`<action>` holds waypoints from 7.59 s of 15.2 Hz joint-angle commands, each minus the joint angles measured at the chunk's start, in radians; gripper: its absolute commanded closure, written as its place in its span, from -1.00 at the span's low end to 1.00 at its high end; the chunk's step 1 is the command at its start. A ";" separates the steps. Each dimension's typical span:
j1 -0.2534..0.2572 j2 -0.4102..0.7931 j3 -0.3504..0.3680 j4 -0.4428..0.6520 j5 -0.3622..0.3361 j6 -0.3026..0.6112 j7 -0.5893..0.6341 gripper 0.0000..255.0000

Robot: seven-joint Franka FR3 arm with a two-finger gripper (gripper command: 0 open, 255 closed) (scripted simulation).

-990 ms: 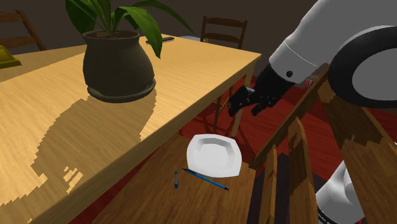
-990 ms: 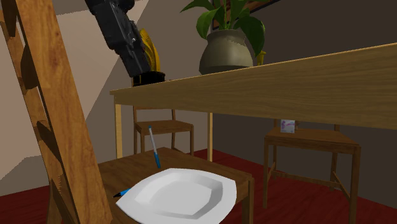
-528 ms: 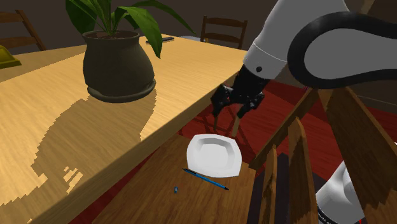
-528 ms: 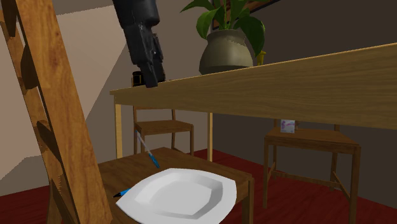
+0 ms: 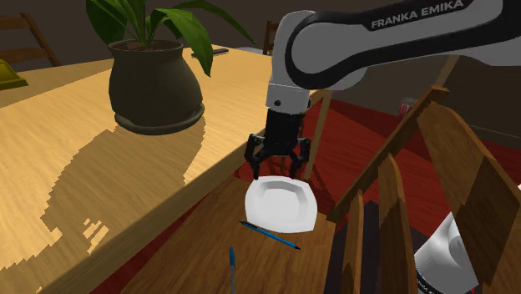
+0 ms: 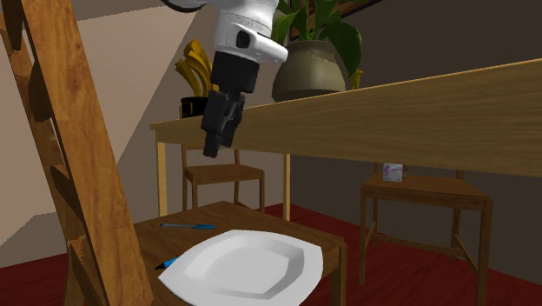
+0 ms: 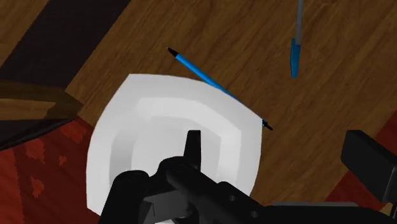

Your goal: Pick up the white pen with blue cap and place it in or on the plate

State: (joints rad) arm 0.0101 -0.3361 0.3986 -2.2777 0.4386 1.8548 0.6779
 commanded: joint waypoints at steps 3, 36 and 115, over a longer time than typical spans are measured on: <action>-0.014 0.301 0.046 0.143 0.043 0.018 0.061 -1.00; -0.045 0.397 0.537 -0.173 -0.682 0.762 0.946 -1.00; -0.180 0.027 0.246 -0.151 -0.221 0.298 0.189 1.00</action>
State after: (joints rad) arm -0.1426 -0.3006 0.6749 -2.4179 0.3338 2.1508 0.8944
